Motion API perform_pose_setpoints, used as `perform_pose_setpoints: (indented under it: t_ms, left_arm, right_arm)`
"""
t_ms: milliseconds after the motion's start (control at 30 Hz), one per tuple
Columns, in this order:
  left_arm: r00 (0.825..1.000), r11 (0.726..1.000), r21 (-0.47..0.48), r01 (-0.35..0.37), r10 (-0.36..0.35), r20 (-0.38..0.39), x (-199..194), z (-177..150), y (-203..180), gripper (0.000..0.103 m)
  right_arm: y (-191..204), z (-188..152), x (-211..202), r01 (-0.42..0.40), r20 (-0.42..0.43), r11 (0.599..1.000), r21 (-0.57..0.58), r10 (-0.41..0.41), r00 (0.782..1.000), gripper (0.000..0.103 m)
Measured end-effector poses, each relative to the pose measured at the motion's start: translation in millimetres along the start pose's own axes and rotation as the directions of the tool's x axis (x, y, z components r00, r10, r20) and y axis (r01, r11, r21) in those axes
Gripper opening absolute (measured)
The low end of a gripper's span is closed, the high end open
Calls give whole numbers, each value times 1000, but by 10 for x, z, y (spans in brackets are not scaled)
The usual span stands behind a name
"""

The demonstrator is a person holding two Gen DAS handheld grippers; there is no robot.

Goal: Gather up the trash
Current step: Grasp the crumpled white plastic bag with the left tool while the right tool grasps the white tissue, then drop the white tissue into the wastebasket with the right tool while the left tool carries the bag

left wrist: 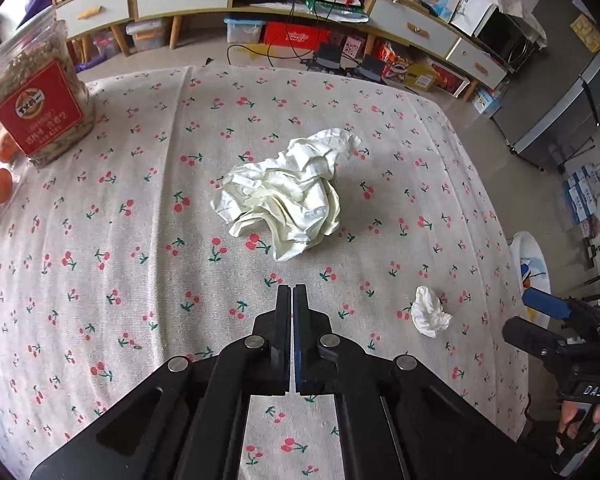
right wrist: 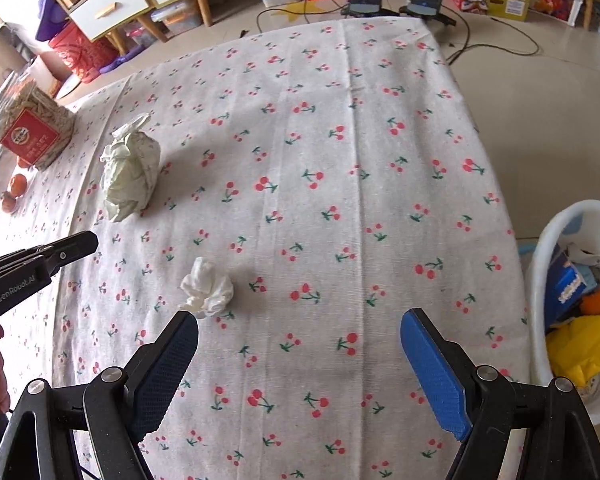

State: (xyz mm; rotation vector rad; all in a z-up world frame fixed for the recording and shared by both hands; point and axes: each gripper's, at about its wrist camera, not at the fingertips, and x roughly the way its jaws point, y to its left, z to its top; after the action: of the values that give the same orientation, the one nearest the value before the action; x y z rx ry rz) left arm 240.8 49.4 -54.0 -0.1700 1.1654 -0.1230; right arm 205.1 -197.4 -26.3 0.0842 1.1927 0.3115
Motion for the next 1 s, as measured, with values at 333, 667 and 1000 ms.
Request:
perform_pose_setpoints:
  t_ms: [333,667,1000]
  left_arm:
    - [995,994,-42,-100,100,17,-8,-25,251,74]
    - [990,995,16,-94,92,108,307,348,-128,73]
    - [983,982,102,-161,149,110,551,306,-324,21]
  right_arm:
    - [380,71,589,-54,-72,995,-79,49,996,38]
    - [117,79,329,-37,-38,998,-52,35,999,12]
    - [-389,-97,90,-31,-44,999,20,32,999,12]
